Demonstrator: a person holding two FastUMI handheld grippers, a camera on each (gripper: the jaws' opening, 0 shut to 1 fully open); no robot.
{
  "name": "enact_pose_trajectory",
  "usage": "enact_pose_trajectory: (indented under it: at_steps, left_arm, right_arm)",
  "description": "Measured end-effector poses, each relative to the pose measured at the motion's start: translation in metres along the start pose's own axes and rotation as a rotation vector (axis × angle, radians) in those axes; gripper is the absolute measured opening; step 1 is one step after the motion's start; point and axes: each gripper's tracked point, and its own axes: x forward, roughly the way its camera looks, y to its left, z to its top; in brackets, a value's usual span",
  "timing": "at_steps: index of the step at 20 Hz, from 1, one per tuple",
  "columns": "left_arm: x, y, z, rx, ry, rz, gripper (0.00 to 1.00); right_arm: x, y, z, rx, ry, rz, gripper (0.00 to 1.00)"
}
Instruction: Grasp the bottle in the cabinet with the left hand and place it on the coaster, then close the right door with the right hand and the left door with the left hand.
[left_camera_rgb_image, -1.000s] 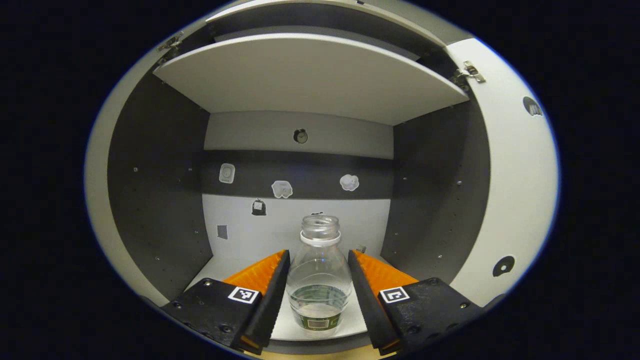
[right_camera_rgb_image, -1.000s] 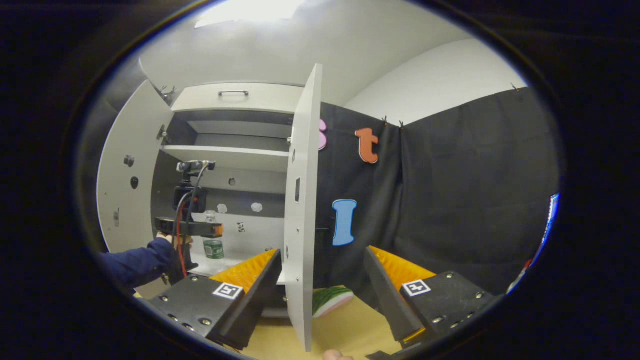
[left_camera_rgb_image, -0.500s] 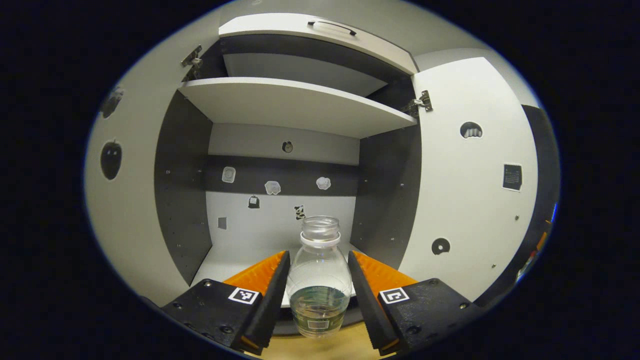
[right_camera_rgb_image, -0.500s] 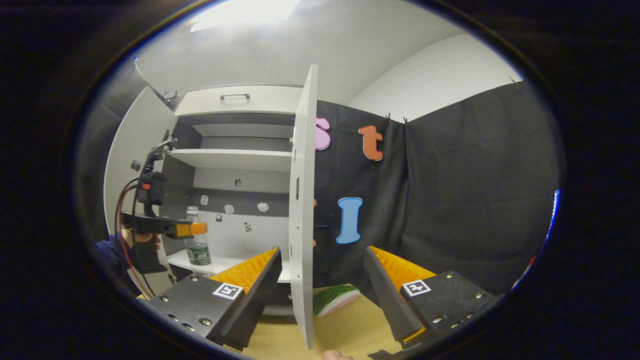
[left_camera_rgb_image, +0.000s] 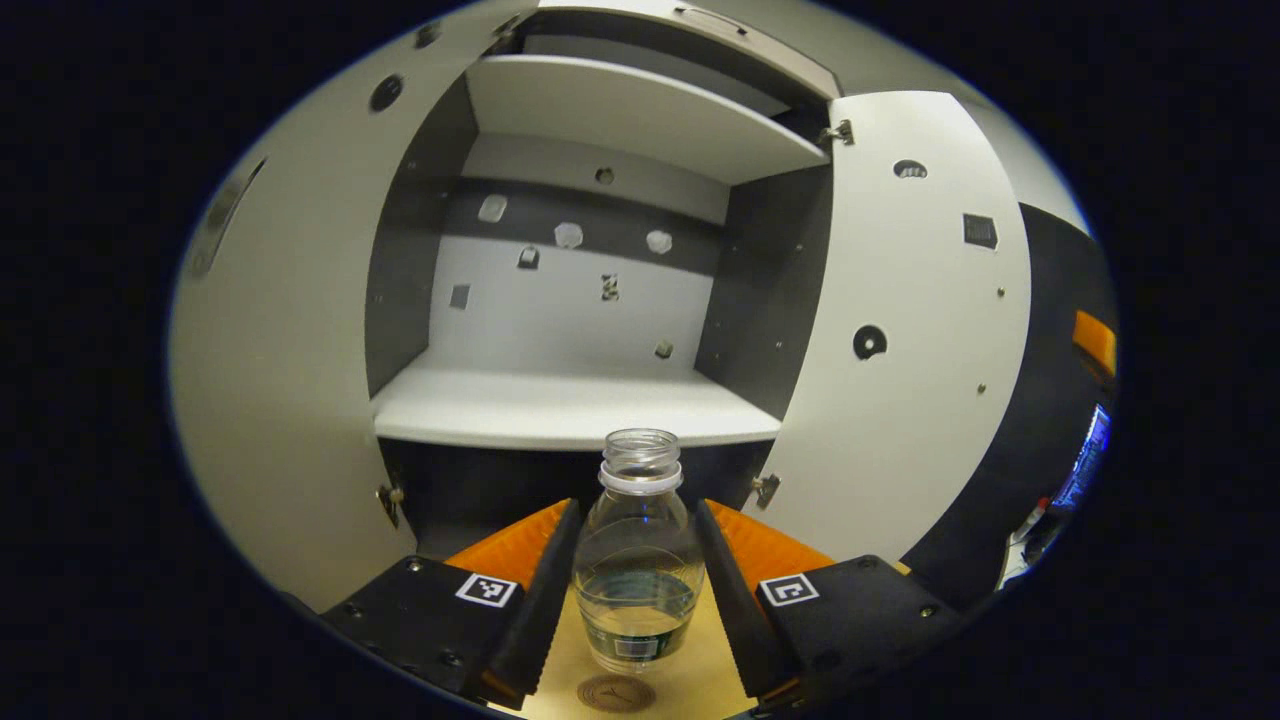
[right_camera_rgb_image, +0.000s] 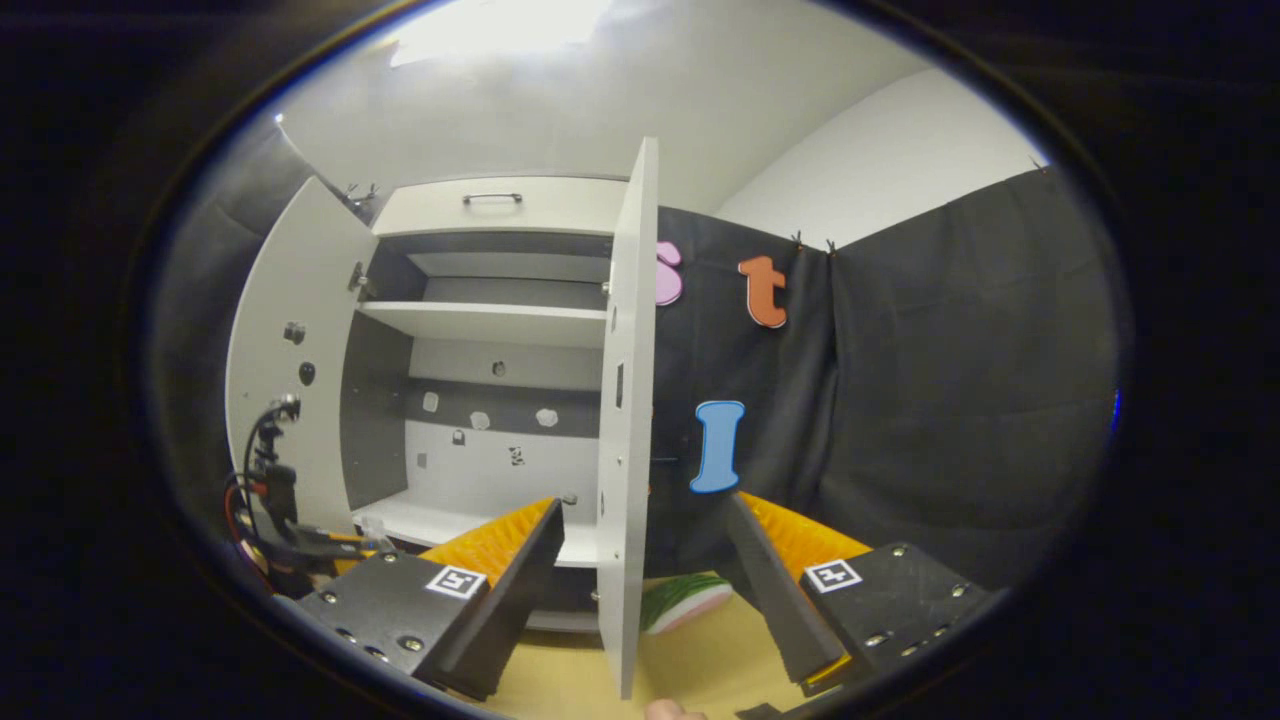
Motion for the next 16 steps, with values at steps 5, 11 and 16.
enact_pose_trajectory:
  at_steps: [5,11,16]
  left_arm:
    - [0.008,0.026,-0.083,-0.036,0.111,0.049,0.74]
    - [0.022,0.035,-0.147,-0.092,0.191,0.088,0.74]
    - [0.03,0.034,-0.163,-0.111,0.215,0.098,0.76]
  right_arm:
    - [-0.006,-0.009,0.0,-0.021,0.006,-0.019,1.0]
    - [-0.011,-0.025,-0.002,-0.049,0.015,-0.066,1.0]
    - [-0.018,-0.034,-0.008,-0.062,0.028,-0.095,1.0]
